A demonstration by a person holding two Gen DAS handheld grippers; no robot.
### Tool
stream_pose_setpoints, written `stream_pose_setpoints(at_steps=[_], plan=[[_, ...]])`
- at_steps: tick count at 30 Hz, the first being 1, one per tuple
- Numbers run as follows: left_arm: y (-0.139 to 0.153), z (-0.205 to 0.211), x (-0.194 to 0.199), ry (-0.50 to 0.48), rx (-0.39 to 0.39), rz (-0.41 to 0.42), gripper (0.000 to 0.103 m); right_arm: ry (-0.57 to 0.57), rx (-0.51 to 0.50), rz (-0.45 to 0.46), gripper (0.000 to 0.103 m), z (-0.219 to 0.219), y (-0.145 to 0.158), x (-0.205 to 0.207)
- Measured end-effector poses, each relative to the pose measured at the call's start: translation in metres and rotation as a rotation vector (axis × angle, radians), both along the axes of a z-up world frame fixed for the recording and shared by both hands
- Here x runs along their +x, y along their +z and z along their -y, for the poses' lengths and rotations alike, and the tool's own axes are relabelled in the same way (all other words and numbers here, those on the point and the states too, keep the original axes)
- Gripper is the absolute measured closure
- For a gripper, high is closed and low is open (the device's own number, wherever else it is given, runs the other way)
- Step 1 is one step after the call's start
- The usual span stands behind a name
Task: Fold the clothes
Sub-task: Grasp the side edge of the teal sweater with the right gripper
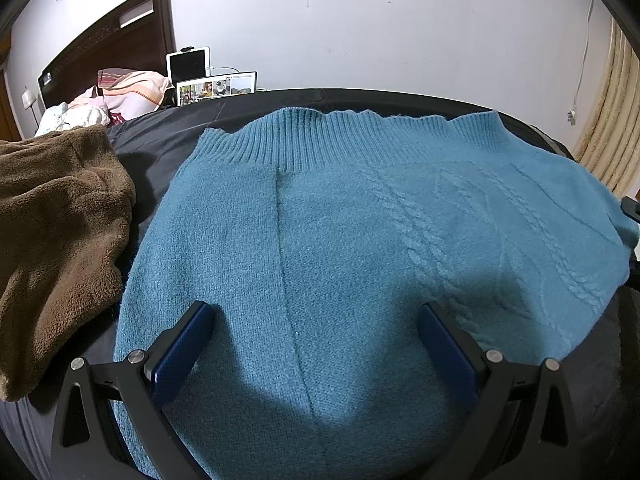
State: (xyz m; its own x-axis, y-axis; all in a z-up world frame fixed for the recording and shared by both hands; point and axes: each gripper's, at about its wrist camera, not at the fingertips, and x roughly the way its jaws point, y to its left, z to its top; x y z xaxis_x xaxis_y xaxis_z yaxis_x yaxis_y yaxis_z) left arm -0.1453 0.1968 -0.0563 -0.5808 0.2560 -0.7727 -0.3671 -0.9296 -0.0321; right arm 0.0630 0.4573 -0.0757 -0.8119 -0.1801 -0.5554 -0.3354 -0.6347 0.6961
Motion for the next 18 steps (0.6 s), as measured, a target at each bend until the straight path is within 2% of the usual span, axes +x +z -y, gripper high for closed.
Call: stream_pose_setpoints(at_steps=[6, 11, 18], plan=[[-0.001, 0.0, -0.001, -0.001, -0.001, 0.002, 0.001, -0.031, 0.049, 0.077, 0.016, 0.003, 0.001, 0.026], [0.0, 0.002, -0.001, 0.006, 0.011, 0.011, 0.001, -0.038, 0.033, 0.144, 0.016, 0.008, -0.01, 0.037], [0.006, 0.018, -0.004, 0.033, 0.082, 0.023, 0.001, -0.032, 0.086, 0.145, 0.016, 0.014, -0.017, 0.011]])
